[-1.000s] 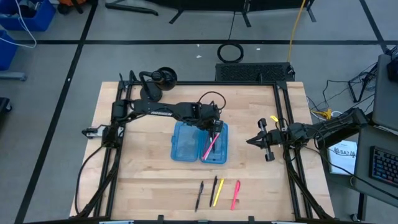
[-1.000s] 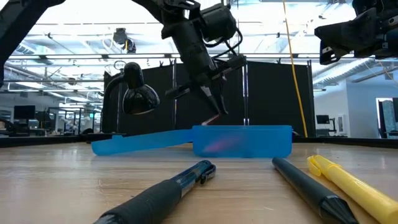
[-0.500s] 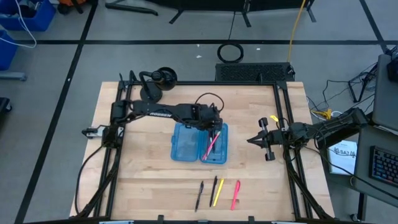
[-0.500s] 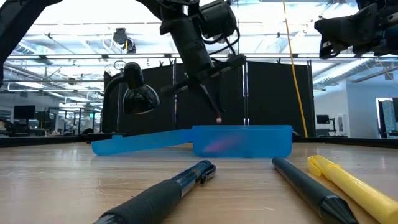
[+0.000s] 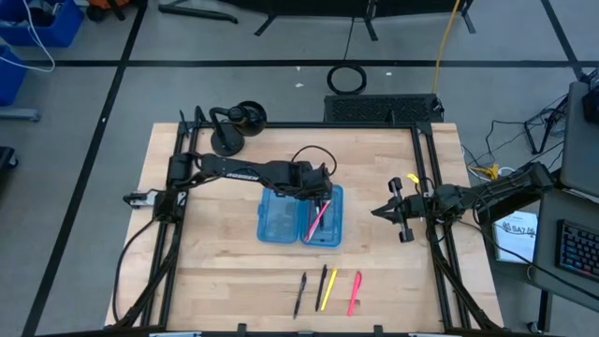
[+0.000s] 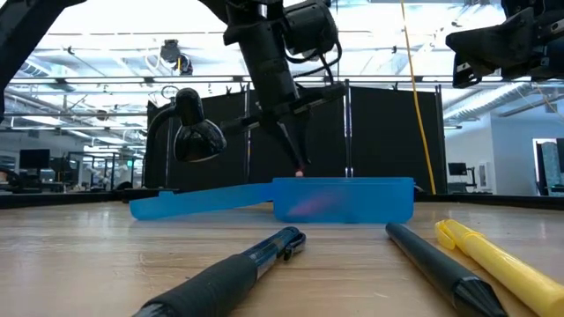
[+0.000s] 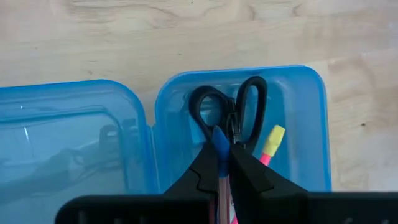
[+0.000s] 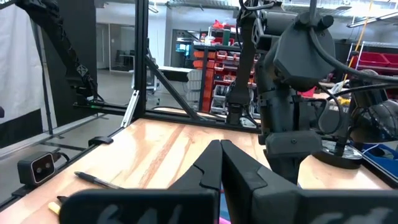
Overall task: Pick & place school supplies into a supply box
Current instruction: Put the brown pencil into the blue supply box
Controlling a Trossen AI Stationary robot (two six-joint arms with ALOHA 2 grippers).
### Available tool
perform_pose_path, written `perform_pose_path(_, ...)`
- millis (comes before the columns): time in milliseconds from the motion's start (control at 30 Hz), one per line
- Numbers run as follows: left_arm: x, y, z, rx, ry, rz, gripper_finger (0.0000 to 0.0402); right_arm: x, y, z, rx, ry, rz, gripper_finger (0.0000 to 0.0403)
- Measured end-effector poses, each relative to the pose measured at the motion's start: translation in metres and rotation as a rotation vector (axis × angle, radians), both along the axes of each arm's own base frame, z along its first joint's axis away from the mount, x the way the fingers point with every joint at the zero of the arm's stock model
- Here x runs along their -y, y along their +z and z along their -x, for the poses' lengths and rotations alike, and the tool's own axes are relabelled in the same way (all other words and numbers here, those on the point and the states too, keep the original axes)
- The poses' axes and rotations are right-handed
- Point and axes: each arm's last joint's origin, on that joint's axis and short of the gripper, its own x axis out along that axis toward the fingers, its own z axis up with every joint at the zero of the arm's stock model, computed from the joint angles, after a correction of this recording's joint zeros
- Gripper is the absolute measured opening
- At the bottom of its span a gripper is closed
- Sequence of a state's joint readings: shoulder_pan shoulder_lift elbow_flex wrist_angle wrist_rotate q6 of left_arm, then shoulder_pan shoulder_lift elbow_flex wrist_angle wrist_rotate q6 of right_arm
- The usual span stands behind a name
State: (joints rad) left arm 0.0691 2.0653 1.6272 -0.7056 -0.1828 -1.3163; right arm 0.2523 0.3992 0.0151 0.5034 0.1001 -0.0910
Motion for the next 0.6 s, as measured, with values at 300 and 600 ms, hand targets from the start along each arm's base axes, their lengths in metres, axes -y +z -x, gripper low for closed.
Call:
perform_pose_path(300,-0.009,-0.018,-0.003,-0.046,-0.005,0.001,0.0018,0.000,-0.001,0.000,-0.008,0.001,0.001,0.0000)
perform_pose_path(600,-0.019,-0.039,-0.006,-0.093,-0.012,0.003,0.0018,0.000,-0.001,0.000,-0.011,0.004,-0.025,0.0000)
